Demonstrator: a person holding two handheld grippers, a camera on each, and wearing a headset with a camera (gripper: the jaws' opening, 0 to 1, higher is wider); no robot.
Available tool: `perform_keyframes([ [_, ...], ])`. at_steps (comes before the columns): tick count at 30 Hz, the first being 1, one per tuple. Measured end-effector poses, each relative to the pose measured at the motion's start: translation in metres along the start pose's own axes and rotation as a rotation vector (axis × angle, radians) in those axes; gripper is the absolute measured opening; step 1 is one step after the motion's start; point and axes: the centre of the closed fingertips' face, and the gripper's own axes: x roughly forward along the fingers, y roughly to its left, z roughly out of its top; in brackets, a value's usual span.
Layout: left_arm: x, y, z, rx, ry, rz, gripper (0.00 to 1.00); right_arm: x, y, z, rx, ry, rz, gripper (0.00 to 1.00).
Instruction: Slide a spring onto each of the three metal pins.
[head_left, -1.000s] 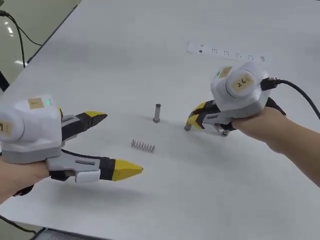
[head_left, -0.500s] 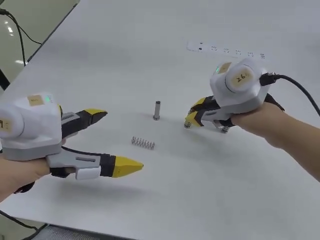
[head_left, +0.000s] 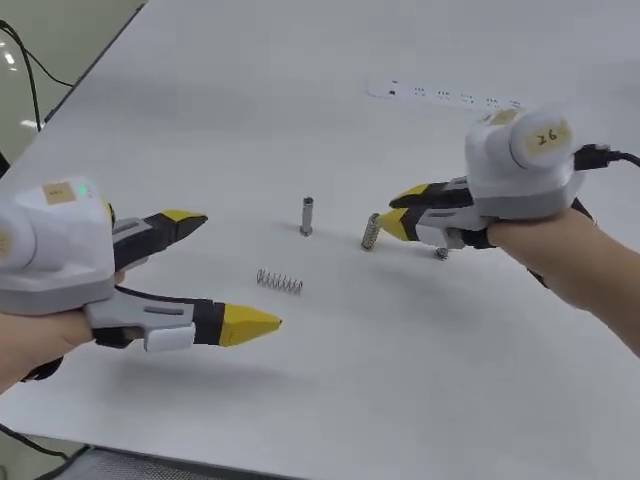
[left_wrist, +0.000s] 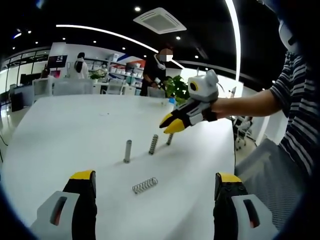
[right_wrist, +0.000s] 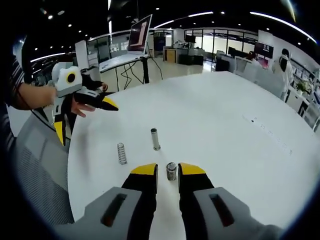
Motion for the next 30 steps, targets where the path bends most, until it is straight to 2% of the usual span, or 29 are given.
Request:
perform_keyframes([
  [7, 0.001, -0.001, 0.002, 0.002, -0.001, -0.006, 0.95, -0.016, 0.007, -0.006, 0.044, -0.037, -0.001, 0.14],
  [11, 0.001, 0.0, 0.003, 0.001, -0.004, -0.004, 0.95, -0.021, 0.016, -0.026, 0.074, -0.015, 0.012, 0.13],
  [17, 0.001, -0.002, 0.004, 0.005, -0.005, -0.009, 0.95, -0.027, 0.023, -0.044, 0.125, -0.015, 0.019, 0.14],
  [23, 0.002, -0.004, 0.005, 0.007, -0.003, -0.016, 0.95, -0.032, 0.023, -0.051, 0.166, -0.028, 0.016, 0.14],
  [27, 0.003, -0.005, 0.006, 0.007, -0.004, -0.019, 0.95, -0.034, 0.023, -0.053, 0.175, -0.036, 0.013, 0.14],
  [30, 0.002, -0.005, 0.006, 0.009, -0.001, -0.019, 0.95, -0.034, 0.024, -0.058, 0.169, -0.024, 0.014, 0.15],
])
